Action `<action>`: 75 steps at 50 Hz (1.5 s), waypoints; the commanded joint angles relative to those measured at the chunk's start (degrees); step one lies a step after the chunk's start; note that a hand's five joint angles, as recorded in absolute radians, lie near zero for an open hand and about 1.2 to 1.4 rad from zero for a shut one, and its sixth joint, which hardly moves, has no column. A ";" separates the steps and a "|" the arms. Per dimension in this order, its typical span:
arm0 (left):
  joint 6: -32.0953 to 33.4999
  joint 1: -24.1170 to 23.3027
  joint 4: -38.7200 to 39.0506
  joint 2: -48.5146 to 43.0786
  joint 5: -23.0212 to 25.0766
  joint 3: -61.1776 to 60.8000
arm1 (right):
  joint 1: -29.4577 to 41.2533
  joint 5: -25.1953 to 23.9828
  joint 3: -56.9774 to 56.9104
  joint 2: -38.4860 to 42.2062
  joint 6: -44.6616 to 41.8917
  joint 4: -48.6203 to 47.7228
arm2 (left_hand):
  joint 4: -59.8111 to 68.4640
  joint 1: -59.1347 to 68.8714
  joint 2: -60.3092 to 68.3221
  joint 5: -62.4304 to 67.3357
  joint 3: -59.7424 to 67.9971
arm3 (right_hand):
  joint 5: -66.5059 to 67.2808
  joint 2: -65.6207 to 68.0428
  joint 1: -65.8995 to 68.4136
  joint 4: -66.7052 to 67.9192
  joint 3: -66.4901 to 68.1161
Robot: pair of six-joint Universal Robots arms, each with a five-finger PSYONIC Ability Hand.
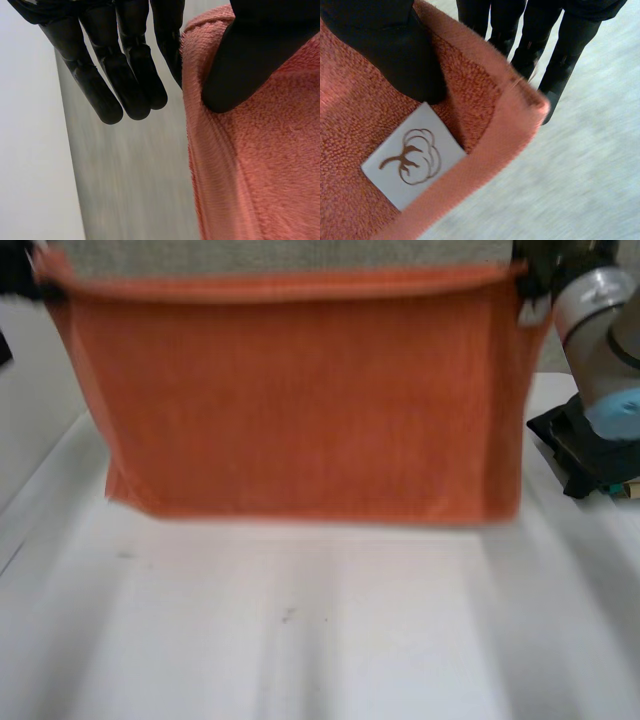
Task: Fold the laundry.
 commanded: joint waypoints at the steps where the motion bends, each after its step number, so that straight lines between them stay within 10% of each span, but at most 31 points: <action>1: -13.62 -1.39 17.19 0.94 -3.01 5.42 | 1.25 4.59 0.10 -1.47 7.90 -23.28 | 11.13 13.92 11.34 13.75 11.68 | 13.00 12.44 14.43 11.56 12.07; 25: -0.04 0.45 18.27 -1.70 5.25 -28.59 | 1.79 1.34 25.33 1.43 0.54 -5.48 | 11.13 13.92 11.34 13.75 11.68 | 13.00 12.44 14.43 11.56 12.07; 49: 59.20 18.38 -30.59 25.64 13.60 -69.65 | -8.94 -10.25 60.32 -27.93 -34.45 34.08 | 11.13 13.92 11.34 13.75 11.68 | 13.00 12.44 14.43 11.56 12.07; 75: 33.03 4.41 -20.23 10.01 0.17 -44.97 | -4.55 -5.26 40.21 -4.74 -15.12 11.32 | 11.13 13.92 11.34 13.75 11.68 | 13.00 12.44 14.43 11.56 12.07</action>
